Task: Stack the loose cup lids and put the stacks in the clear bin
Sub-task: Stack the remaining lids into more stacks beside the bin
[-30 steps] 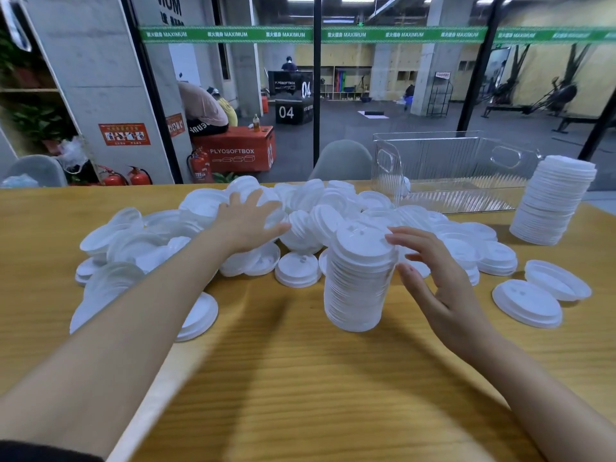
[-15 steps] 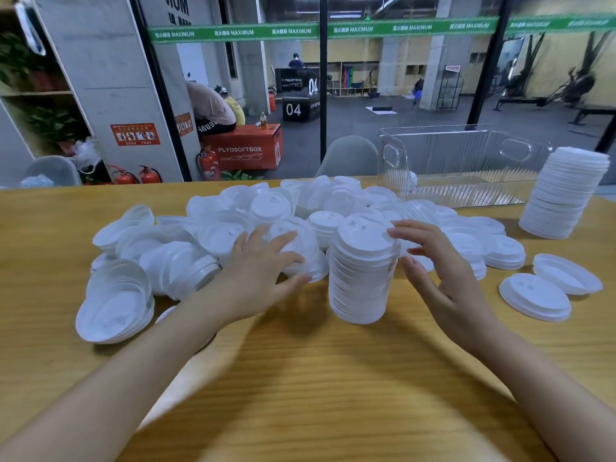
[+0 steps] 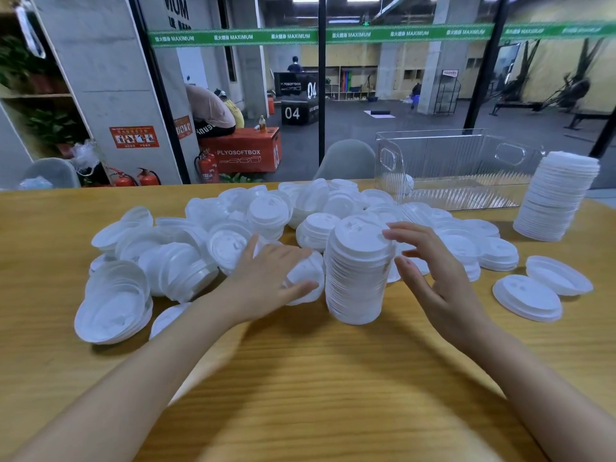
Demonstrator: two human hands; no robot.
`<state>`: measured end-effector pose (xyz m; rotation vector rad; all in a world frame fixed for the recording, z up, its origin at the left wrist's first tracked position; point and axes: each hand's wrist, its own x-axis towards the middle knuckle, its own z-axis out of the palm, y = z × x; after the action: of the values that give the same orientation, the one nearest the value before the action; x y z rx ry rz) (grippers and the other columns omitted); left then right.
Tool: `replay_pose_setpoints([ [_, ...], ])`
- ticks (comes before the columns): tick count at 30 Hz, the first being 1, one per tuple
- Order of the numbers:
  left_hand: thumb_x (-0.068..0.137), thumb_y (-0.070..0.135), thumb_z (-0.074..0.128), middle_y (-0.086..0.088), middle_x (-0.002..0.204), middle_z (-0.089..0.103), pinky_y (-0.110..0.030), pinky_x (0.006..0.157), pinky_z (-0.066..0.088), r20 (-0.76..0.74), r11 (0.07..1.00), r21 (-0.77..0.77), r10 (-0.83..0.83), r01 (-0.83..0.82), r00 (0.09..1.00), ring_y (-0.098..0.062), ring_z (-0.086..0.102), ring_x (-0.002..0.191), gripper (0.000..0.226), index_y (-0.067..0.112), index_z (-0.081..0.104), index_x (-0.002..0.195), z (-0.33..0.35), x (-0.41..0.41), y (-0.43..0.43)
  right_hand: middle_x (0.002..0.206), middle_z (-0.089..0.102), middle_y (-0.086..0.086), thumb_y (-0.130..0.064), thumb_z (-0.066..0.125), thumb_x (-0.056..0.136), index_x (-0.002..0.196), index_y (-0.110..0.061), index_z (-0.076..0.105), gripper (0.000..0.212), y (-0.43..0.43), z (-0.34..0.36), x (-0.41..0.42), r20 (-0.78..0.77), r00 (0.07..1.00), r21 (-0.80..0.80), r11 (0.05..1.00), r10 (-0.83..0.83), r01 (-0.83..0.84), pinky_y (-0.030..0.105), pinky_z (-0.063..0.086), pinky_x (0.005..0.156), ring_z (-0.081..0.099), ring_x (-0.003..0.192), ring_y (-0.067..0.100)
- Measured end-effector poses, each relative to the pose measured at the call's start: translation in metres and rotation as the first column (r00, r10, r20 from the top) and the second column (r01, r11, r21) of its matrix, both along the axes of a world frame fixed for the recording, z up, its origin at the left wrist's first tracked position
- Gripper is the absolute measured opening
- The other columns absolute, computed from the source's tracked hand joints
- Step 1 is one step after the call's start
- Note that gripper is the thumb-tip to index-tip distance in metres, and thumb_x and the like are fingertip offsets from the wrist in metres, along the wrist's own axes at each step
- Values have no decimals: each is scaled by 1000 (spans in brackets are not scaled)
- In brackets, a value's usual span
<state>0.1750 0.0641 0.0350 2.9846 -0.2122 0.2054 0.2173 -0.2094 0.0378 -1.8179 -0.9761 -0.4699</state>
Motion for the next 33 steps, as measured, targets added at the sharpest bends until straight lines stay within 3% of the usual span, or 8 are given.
replay_pose_setpoints([
  [3,68,94,16,14,160,20,-40,119,-14,40,1000,12,-15,14,999,-5,11,147,102,38,22,152,-2,-11,0,134,50,-21,-41,42,98,125,-39,52,29,0,1,0,-2,1000,-4,1000,1,-1,18,40,99,48,129,10],
  [12,68,77,45,26,136,42,-32,117,0,200,981,-173,-56,91,978,-2,33,135,81,37,46,138,-2,-23,4,134,51,-13,-42,42,98,126,-38,52,29,0,1,1,4,1000,-11,1000,-6,6,23,42,100,47,130,11],
  [15,68,73,51,22,126,48,-25,108,18,309,960,-266,1,85,951,-4,41,124,77,30,53,132,0,-24,2,135,51,-9,-41,42,98,126,-36,53,30,-1,1,1,6,1000,-5,1000,-4,4,25,42,100,47,131,12],
  [20,70,69,60,20,125,50,-28,105,30,403,886,-463,180,30,898,1,40,119,76,25,55,131,12,-20,-4,136,50,-9,-41,42,99,127,-38,52,30,0,1,1,-1,1000,-5,1000,-2,2,26,42,101,46,132,13],
  [25,76,55,73,22,128,52,-19,103,33,381,719,-691,265,82,886,1,44,123,65,30,52,132,39,-17,-26,137,50,-9,-40,43,98,131,-40,46,33,0,2,0,20,1000,13,1000,-14,14,23,42,101,46,131,11],
  [28,75,58,71,33,121,50,-2,90,33,322,640,-756,183,136,929,18,43,116,61,35,52,129,51,-15,-44,137,50,-7,-40,43,98,131,-38,46,33,0,1,1,42,999,29,999,-33,32,25,42,101,47,130,12],
  [30,75,56,69,32,122,51,2,88,33,304,632,-756,109,170,946,21,42,115,60,34,53,129,54,-12,-57,137,50,-6,-39,43,99,132,-34,48,34,-1,-1,3,51,998,48,998,-46,44,29,43,102,46,131,14],
  [33,73,59,72,26,129,54,-4,96,33,294,663,-722,31,200,955,11,43,123,65,36,53,130,54,-10,-72,138,50,-6,-39,44,100,134,-32,48,35,-3,-1,5,61,997,79,996,-56,51,32,44,101,46,131,17],
])
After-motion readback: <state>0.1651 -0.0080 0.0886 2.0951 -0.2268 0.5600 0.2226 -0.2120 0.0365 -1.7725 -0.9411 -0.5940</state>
